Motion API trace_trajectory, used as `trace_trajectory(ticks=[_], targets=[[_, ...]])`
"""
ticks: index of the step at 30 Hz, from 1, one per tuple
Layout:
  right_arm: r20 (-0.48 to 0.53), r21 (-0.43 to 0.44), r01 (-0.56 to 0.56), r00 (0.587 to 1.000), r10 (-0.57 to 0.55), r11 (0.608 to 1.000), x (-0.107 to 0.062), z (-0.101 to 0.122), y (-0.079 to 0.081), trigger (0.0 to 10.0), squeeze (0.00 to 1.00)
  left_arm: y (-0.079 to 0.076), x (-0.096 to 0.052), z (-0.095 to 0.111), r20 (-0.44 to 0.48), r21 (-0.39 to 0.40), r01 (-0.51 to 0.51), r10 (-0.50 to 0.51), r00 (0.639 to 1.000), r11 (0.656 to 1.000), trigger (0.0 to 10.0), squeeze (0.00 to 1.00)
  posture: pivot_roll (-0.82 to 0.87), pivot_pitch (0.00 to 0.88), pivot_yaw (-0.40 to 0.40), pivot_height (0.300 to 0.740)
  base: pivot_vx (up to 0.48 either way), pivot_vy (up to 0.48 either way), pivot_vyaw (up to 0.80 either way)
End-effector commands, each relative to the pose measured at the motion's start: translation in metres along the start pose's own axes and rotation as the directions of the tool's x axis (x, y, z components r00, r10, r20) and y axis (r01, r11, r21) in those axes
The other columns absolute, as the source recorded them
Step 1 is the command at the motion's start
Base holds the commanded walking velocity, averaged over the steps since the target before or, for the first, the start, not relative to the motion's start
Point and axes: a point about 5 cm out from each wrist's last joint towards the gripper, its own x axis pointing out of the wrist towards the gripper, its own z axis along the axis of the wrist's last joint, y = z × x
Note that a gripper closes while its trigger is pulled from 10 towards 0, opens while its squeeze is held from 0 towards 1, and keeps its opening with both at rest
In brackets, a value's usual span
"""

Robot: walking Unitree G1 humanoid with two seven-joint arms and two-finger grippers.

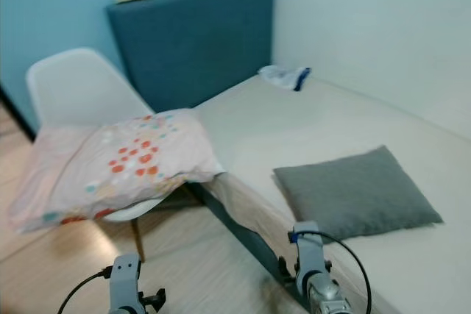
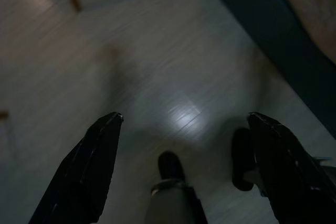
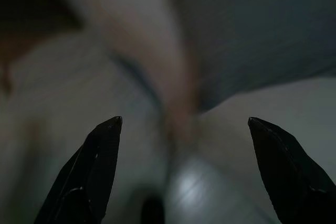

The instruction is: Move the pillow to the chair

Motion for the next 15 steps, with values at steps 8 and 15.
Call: trace_trajectory(ticks=[8,15], targets=[[0.24,0.072,0.013,0.97,-0.03,0.997,0.007,0.059,-0.013,10.0,0.0,-0.003,-0.002,-0.005,-0.003,0.049,0.03,-0.03,1.0,0.998,10.0,0.0,-0.03,0.0,0.036,0.74,0.0,0.0,-0.79],[0.286,0.097,0.021,0.957,-0.048,0.995,0.007,0.074,-0.019,10.0,0.0,-0.006,-0.001,-0.002,0.011,0.061,0.048,-0.049,0.999,0.997,10.0,0.0,-0.04,0.0,0.035,0.74,0.0,0.0,-0.79]])
